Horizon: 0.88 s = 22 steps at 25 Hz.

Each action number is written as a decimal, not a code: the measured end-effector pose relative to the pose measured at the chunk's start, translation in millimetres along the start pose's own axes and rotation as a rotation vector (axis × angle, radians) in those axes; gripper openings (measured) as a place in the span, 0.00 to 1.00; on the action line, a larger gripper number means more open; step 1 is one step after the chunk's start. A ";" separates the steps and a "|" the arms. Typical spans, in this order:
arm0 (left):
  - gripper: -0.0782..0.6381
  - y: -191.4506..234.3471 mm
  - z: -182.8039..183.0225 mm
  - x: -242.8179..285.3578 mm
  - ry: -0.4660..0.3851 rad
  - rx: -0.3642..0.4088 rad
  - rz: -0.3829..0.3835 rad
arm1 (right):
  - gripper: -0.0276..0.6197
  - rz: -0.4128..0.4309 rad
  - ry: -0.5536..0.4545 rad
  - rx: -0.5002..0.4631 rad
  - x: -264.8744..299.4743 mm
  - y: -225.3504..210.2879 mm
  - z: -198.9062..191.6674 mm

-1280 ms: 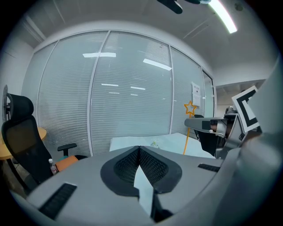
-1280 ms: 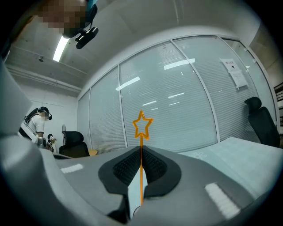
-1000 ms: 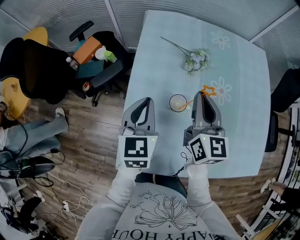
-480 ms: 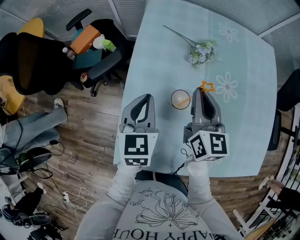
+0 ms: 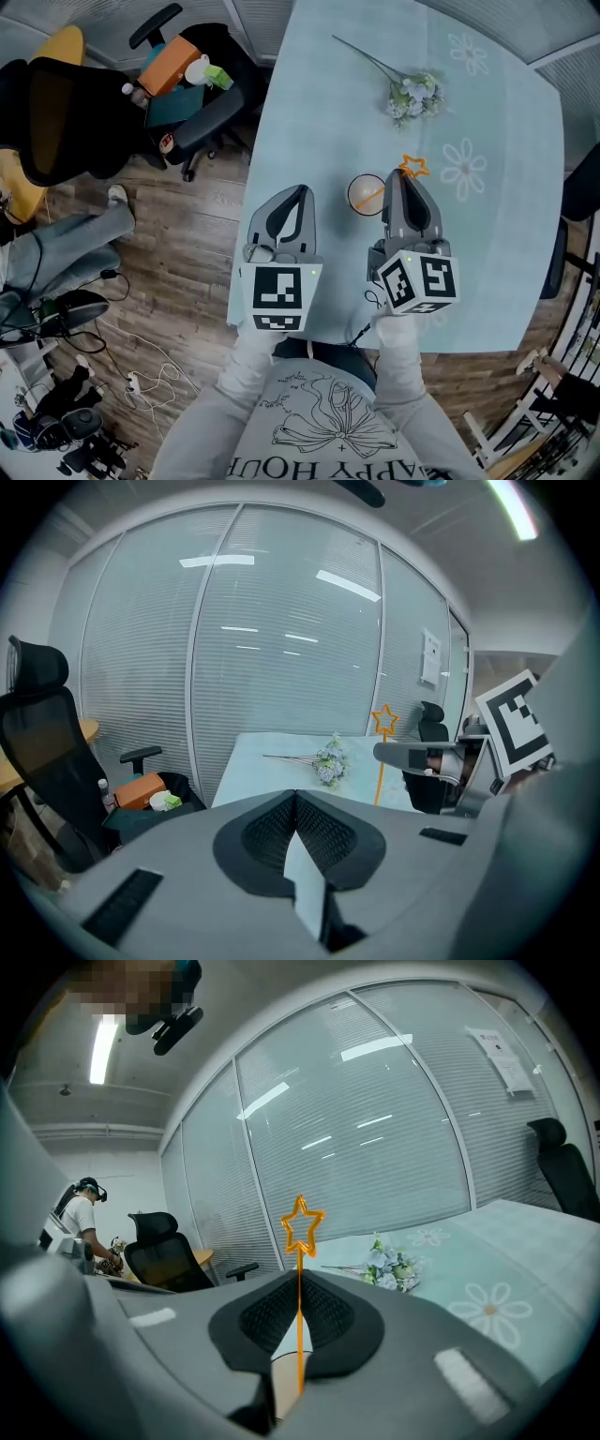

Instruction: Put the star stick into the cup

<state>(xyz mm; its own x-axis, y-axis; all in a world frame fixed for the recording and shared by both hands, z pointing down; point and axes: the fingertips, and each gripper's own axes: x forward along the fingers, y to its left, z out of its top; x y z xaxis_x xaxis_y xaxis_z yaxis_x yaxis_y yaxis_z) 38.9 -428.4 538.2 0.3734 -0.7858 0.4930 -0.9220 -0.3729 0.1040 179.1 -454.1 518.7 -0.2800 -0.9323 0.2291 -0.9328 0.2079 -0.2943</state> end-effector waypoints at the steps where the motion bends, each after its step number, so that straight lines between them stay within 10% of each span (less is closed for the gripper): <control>1: 0.12 -0.1 -0.7 0.9 0.001 -0.001 0.000 | 0.07 -0.001 0.004 0.001 1.5 -1.0 -1.8; 22: 0.12 10.5 -1.5 -0.1 -0.006 -0.014 0.028 | 0.14 -0.111 0.032 0.069 18.5 -39.6 -19.0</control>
<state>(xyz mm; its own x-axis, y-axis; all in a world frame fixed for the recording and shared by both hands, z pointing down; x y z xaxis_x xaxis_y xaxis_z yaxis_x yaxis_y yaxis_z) 29.1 -431.5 540.5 0.3476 -0.7988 0.4910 -0.9336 -0.3434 0.1021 206.6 -474.0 552.2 -0.1843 -0.9383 0.2925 -0.9409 0.0824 -0.3286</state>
